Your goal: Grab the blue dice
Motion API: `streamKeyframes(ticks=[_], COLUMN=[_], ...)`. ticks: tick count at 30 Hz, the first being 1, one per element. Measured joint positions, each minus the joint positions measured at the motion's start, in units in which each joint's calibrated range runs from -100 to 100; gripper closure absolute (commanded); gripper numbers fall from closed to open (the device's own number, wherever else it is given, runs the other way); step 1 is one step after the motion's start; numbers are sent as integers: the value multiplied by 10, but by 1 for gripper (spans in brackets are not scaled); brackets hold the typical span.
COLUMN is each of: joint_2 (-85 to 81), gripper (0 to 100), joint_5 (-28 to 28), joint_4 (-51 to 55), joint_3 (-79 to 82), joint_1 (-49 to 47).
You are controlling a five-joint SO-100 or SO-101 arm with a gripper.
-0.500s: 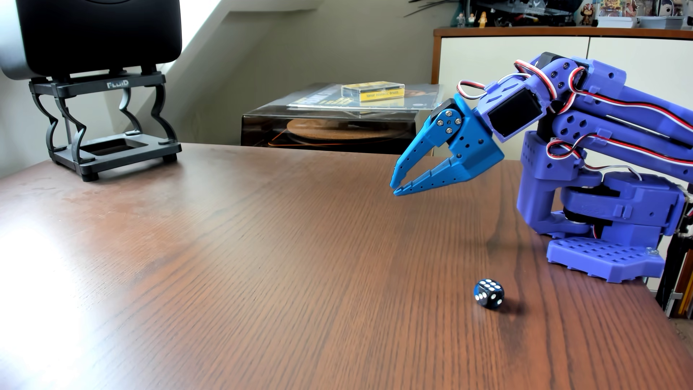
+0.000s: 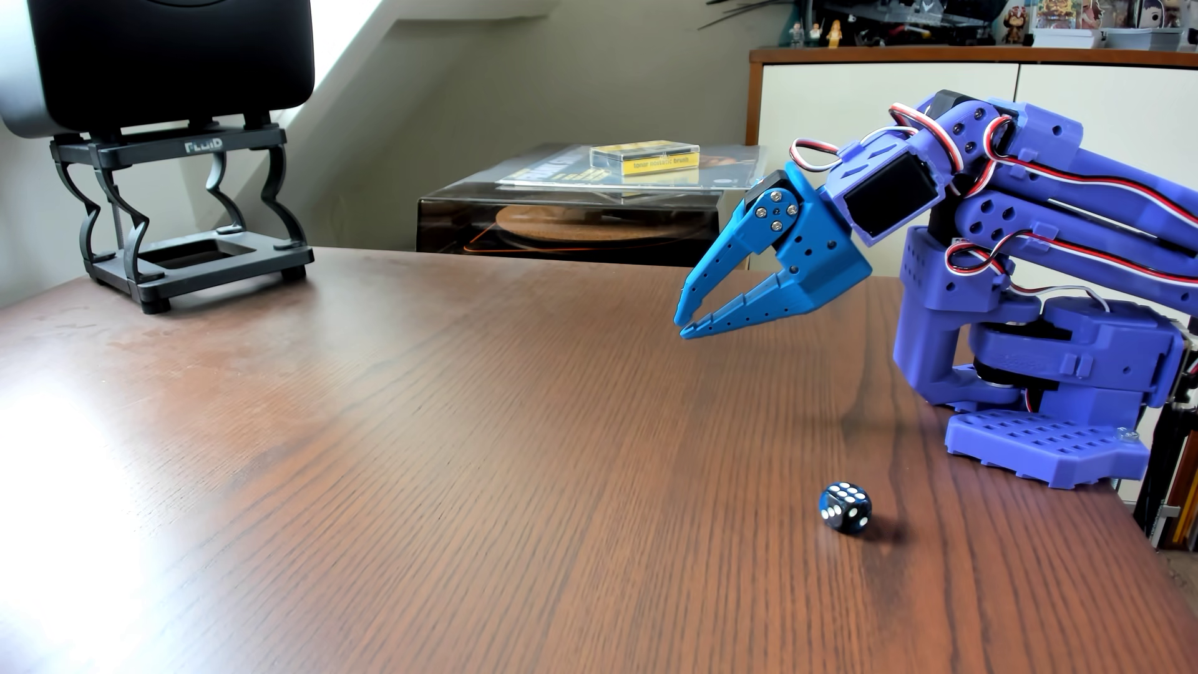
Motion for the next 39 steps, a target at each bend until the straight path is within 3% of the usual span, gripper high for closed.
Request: streamKeyframes(ticks=[25,32,39], joint_2=[0,10,237], gripper=[98,98,98], joint_5=[4,92,166], joint_4=[0,20,122], joint_3=[-7,-118,-345], joint_1=[-8,-106,-213])
